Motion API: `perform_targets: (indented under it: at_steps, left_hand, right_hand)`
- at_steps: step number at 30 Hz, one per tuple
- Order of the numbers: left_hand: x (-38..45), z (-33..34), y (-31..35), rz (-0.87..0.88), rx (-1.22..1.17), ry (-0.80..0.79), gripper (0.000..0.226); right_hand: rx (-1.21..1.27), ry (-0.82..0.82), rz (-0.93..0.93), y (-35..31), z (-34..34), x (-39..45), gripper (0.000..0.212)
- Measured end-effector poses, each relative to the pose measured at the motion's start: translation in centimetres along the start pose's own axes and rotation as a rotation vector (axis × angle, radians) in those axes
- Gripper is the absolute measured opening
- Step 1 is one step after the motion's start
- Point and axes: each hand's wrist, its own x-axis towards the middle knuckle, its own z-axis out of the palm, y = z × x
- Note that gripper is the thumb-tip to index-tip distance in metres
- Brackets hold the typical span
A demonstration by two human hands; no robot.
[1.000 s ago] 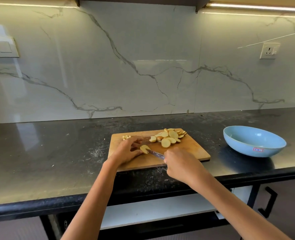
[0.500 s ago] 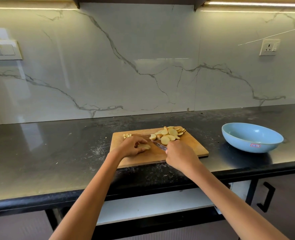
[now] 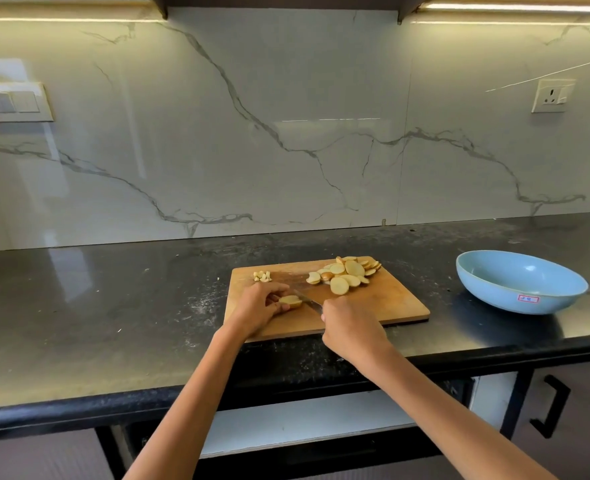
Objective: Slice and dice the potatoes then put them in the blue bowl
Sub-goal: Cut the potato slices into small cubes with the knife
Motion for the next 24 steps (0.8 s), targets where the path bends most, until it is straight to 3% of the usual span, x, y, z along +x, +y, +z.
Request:
perform_targets:
  at_steps: [12,24]
  left_hand:
    - [-0.3,0.4,0.0,0.025,-0.043,0.066,0.037]
    - [-0.1,0.4,-0.1,0.012,-0.061,0.07,0.034]
  right_hand:
    - [-0.005,0.027,0.023,-0.6,-1.5,0.7,0.014]
    - [0.047,-0.049,-0.003,-1.8,-0.8,1.7,0.014]
